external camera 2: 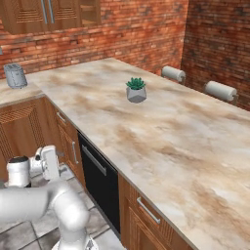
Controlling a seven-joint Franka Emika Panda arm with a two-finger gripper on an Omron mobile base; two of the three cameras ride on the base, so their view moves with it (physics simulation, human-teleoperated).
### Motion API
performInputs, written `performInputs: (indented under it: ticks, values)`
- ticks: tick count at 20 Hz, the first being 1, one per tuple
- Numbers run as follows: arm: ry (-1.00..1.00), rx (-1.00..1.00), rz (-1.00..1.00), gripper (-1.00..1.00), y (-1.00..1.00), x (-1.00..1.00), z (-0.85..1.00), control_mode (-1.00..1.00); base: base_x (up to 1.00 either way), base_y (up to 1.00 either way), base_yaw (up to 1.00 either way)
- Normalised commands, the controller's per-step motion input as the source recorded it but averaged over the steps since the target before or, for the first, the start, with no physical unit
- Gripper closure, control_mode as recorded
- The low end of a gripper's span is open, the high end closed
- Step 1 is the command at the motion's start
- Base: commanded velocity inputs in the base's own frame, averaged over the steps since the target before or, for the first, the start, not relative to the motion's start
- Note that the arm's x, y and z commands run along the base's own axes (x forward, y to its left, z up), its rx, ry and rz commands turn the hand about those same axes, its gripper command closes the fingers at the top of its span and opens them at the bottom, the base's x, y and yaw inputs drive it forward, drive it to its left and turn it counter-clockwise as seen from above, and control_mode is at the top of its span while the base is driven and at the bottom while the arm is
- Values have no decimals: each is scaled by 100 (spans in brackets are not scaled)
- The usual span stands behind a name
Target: Open the dishwasher door and pull out the top rack.
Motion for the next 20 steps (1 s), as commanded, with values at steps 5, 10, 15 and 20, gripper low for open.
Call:
performInputs:
  ticks: [5,10,15,20]
  values:
    - [0,0,-5,-100,0,22,-23,-100,0,0,0]
    - [0,0,-4,-100,0,25,-24,-100,0,0,0]
    - [0,0,-2,-100,0,31,-25,-100,0,0,0]
    - [0,0,0,-100,-8,36,-29,-100,0,0,0]
